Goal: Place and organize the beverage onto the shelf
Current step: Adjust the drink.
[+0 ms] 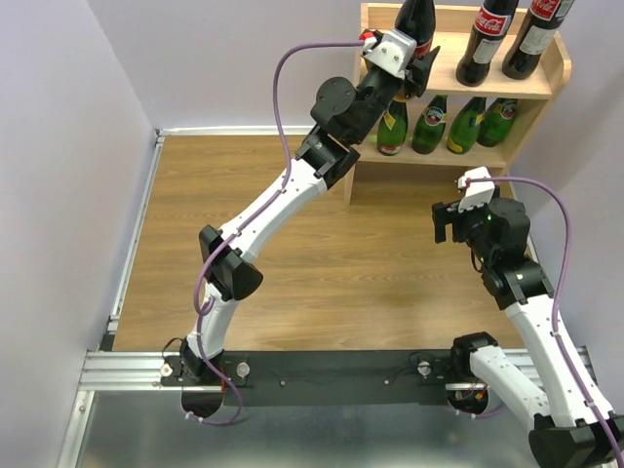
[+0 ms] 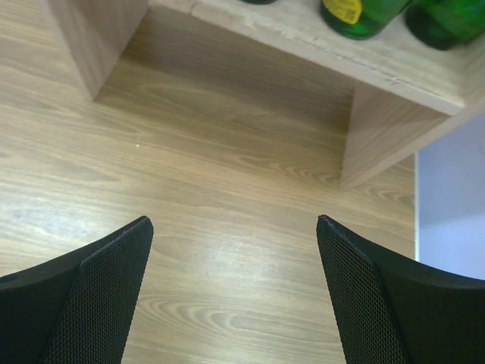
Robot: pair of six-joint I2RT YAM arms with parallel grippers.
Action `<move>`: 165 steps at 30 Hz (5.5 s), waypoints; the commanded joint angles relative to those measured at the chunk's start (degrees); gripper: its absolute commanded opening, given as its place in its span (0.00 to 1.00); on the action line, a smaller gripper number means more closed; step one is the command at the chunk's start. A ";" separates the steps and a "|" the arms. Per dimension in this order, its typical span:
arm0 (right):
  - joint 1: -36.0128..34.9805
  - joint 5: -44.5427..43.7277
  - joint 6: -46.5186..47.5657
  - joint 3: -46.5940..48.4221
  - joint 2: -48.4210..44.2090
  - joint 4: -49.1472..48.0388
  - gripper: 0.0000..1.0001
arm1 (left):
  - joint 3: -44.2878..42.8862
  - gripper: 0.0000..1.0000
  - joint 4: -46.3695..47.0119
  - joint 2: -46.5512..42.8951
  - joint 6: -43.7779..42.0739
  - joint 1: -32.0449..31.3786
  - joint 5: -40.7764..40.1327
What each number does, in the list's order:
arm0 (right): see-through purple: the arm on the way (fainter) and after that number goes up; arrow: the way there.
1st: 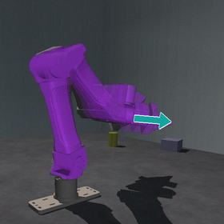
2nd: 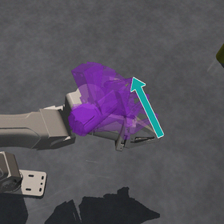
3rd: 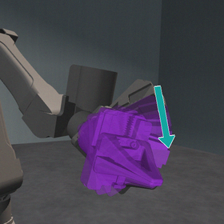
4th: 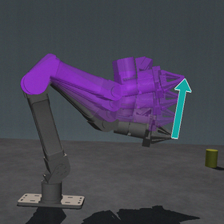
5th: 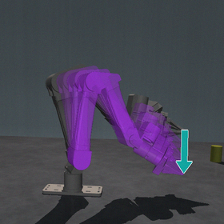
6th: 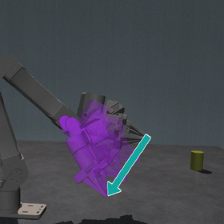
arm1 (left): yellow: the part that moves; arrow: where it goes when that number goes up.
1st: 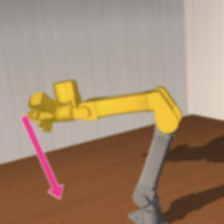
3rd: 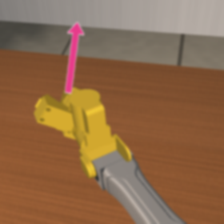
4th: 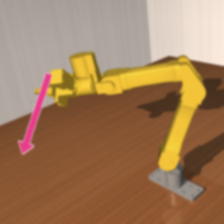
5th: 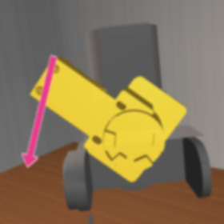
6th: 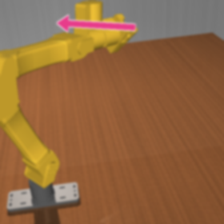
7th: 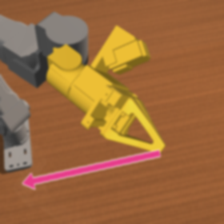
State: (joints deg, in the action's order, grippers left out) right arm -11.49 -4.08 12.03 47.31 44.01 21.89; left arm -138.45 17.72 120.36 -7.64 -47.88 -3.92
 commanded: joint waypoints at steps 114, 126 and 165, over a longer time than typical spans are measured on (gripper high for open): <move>0.50 35.54 -24.60 98.24 64.98 -13.89 0.65 | -5.95 0.36 19.81 6.12 5.00 4.37 5.15; 0.68 33.96 -22.06 98.15 65.33 -14.24 0.64 | -6.39 0.38 22.45 7.79 4.48 4.46 5.15; 2.78 33.79 -18.89 98.06 67.87 -16.18 0.64 | -7.71 0.50 26.41 11.13 4.74 4.20 4.80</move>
State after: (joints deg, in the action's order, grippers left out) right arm -11.38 37.41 -9.96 145.14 108.29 5.82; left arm -143.26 37.04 131.02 -2.52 -42.70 -1.52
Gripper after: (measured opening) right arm 0.649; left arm 0.716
